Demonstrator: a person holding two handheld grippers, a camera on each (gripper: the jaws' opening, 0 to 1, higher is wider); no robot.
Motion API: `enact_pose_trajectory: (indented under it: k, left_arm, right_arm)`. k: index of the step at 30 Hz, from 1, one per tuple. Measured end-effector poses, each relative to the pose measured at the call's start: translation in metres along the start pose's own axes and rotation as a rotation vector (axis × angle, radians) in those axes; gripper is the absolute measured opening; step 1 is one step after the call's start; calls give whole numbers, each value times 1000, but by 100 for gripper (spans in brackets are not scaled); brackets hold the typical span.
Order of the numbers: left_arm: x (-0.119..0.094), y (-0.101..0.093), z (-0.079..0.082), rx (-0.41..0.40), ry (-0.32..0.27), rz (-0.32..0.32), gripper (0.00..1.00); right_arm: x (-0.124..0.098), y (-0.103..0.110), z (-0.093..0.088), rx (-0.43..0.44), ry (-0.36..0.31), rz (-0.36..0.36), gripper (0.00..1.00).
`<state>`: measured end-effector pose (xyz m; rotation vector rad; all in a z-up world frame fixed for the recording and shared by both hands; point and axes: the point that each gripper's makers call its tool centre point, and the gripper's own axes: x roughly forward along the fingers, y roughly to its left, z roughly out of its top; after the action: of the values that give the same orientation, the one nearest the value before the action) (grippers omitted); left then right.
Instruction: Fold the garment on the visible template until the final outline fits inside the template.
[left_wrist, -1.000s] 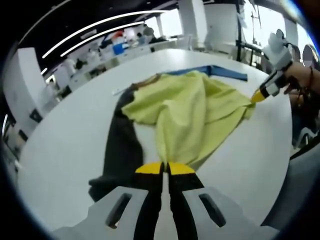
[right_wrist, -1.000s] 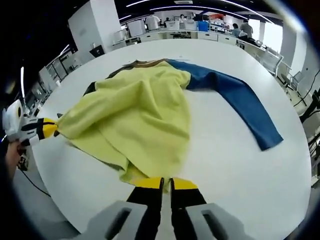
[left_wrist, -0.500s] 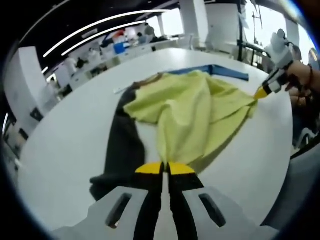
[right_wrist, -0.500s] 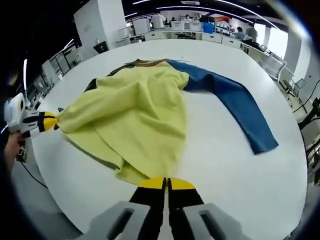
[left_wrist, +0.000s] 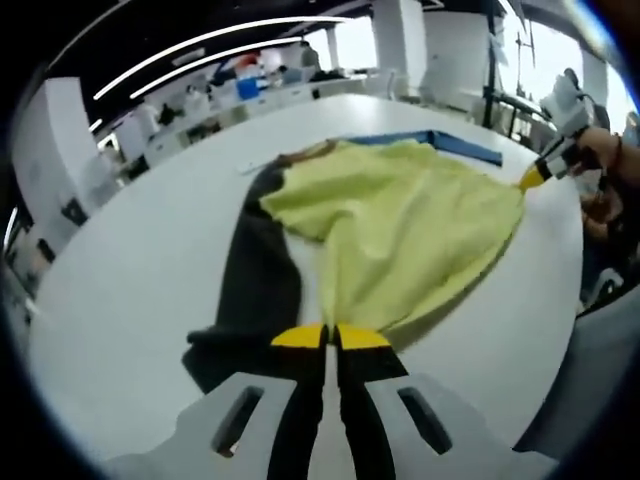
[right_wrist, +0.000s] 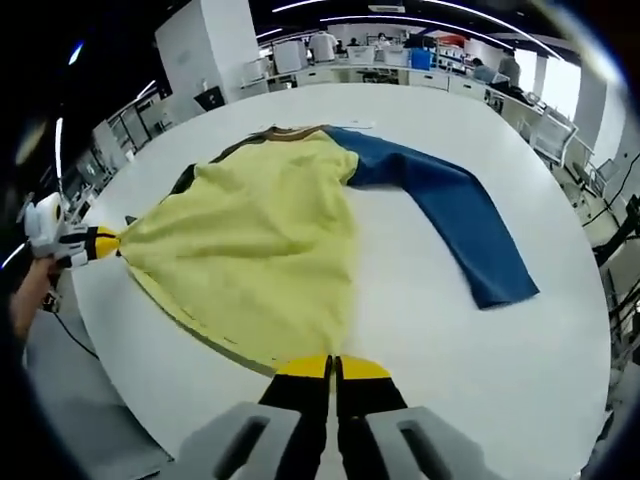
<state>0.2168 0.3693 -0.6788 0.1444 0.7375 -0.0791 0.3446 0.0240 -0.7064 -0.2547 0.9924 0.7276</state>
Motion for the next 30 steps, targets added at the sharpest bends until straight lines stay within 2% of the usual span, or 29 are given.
enact_pose_trajectory:
  k: [4, 6, 11, 17, 22, 26, 30]
  left_arm:
    - [-6, -10, -8, -62, 11, -43, 0]
    - [-10, -13, -12, -73, 24, -43, 0]
    - [-19, -24, -27, -68, 58, -50, 0]
    - [-25, -28, -43, -96, 86, -55, 0]
    - [-29, -35, -54, -78, 118, -66, 0]
    - [-33, -40, -63, -12, 165, -58, 0]
    - [-35, -45, -66, -11, 178, -56, 0]
  right_arm:
    - [-1, -2, -8, 19, 16, 26, 0]
    - [-2, 0, -12, 22, 21, 35, 0]
    - [-7, 7, -25, 6, 44, 54, 0]
    - [-11, 14, -40, -25, 63, 60, 0]
    - [-12, 16, -51, 4, 60, 66, 0]
    - [-14, 21, -59, 15, 67, 78, 0]
    - [-14, 20, -65, 32, 63, 80, 0]
